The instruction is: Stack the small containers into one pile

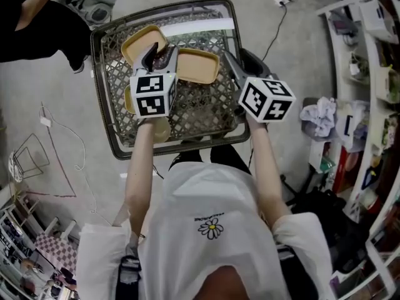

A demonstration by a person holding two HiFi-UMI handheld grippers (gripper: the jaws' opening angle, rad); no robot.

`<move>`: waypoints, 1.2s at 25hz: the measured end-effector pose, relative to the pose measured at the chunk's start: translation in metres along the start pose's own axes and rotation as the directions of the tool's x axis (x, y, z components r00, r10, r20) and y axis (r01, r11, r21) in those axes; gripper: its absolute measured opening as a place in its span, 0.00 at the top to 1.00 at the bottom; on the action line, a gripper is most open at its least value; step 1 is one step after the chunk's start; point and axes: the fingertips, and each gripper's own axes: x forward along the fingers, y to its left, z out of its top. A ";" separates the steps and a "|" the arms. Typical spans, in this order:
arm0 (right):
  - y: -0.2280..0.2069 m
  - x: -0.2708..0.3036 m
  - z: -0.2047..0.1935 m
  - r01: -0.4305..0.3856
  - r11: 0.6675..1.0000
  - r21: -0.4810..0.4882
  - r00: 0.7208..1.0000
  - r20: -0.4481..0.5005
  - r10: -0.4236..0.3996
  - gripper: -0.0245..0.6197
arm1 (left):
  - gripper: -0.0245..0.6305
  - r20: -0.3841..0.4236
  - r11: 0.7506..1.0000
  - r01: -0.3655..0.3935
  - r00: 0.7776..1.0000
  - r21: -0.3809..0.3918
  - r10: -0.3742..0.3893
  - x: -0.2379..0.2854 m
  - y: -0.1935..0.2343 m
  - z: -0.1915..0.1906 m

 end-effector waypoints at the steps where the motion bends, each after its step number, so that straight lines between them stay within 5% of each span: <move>1: -0.004 0.006 -0.008 0.007 1.000 0.001 1.000 -0.024 -0.007 0.65 | 0.64 -0.032 1.000 0.015 0.999 -0.017 -0.016 0.008 -0.001 -0.012; 7: -0.030 0.052 -0.060 0.038 0.995 0.096 0.989 -0.149 -0.023 0.64 | 0.61 -0.201 0.997 0.034 0.979 -0.063 -0.046 0.054 0.002 -0.073; 15: -0.068 0.082 -0.131 0.158 0.951 0.265 0.947 -0.314 -0.070 0.65 | 0.63 -0.382 0.992 0.039 0.921 -0.119 -0.082 0.085 0.008 -0.133; 23: -0.075 0.095 -0.167 0.190 0.937 0.293 0.909 -0.413 -0.055 0.67 | 0.68 -0.449 0.989 0.038 0.888 -0.145 -0.100 0.092 0.008 -0.158; 30: -0.081 0.100 -0.181 0.222 0.928 0.301 0.892 -0.446 -0.068 0.77 | 0.88 -0.492 0.993 -0.004 0.869 -0.117 -0.054 0.095 0.013 -0.166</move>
